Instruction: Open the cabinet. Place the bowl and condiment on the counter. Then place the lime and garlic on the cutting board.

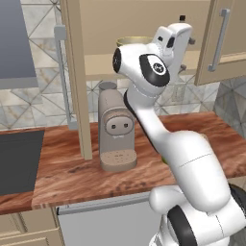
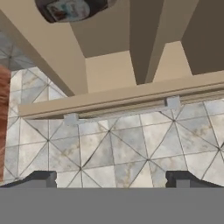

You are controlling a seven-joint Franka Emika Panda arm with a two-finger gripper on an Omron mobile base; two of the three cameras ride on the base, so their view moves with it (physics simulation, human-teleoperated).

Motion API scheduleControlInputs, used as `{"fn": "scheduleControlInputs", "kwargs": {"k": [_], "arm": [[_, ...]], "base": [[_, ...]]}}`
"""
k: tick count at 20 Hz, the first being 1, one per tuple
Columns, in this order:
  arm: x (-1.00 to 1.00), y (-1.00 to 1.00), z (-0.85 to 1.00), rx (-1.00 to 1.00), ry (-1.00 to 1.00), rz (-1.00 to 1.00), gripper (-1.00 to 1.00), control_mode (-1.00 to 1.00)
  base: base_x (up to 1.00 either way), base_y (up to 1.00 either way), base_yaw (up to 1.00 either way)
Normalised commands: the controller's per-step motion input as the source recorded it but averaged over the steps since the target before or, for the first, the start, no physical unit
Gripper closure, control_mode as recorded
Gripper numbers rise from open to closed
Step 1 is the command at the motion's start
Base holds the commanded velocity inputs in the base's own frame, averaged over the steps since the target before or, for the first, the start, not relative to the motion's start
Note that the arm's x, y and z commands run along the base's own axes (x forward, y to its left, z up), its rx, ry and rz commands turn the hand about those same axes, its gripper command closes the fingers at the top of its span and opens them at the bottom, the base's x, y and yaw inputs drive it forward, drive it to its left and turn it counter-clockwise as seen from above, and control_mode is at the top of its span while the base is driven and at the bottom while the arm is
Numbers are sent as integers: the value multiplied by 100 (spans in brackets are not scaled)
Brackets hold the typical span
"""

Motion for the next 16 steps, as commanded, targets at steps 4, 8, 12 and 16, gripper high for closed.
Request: {"fn": "scheduleControlInputs", "kwargs": {"k": [4, 8, 12, 16], "arm": [[21, -2, 0, 0, 3, -2, -100, -100], [11, -11, 0, 0, 0, -2, -100, -100], [17, -13, 0, 0, 0, -3, -100, -100], [24, -13, 0, 0, 0, -3, -100, -100]], "base": [[0, 0, 0], [0, 0, 0], [0, 0, 0], [0, 0, 0]]}}
